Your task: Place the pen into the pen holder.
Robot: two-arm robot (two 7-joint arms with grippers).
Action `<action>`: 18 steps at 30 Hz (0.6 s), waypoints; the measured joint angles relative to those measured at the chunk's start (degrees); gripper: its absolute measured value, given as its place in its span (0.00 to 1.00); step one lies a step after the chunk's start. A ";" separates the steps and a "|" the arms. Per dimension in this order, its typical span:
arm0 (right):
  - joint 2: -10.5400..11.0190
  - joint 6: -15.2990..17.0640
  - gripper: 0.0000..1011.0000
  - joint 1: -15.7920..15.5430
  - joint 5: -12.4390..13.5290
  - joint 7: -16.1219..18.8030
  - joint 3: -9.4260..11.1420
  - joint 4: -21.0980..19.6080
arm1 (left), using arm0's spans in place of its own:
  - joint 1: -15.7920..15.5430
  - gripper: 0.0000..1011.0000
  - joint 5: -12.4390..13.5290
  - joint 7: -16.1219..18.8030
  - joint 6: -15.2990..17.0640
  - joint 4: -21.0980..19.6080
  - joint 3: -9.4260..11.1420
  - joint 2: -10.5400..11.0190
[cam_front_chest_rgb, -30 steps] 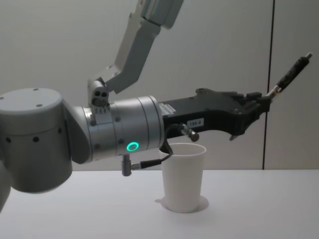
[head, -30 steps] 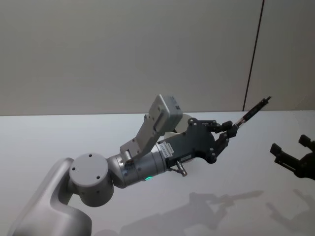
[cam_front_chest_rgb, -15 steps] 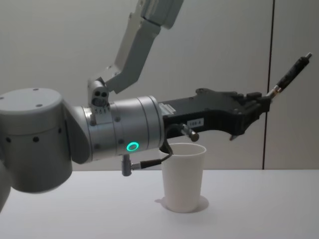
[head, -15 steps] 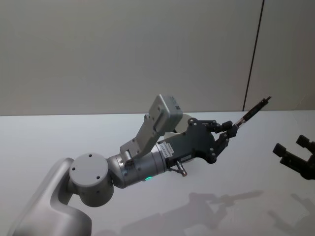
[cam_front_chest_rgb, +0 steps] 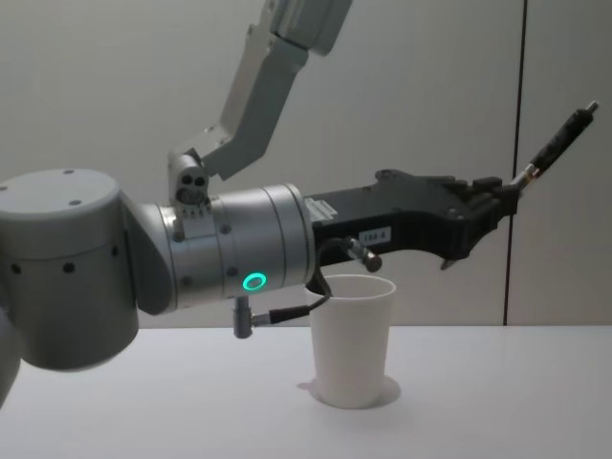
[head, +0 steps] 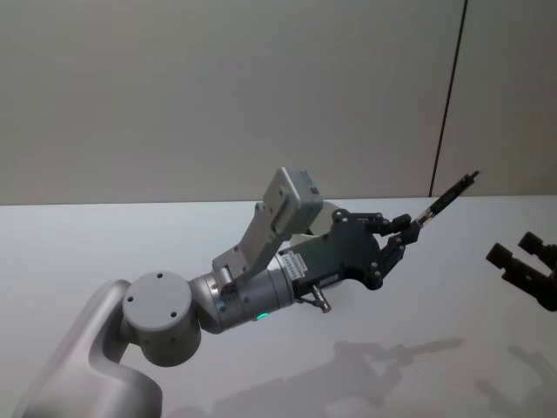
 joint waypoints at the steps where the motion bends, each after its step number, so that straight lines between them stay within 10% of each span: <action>1: -0.06 0.04 0.99 0.21 0.53 0.24 -0.13 0.19 | 0.00 0.13 0.00 0.00 0.00 0.00 0.00 0.00; 18: -1.55 1.47 0.99 2.72 3.85 -1.70 -2.23 1.00 | 0.00 0.13 0.00 0.00 0.00 0.00 0.00 0.00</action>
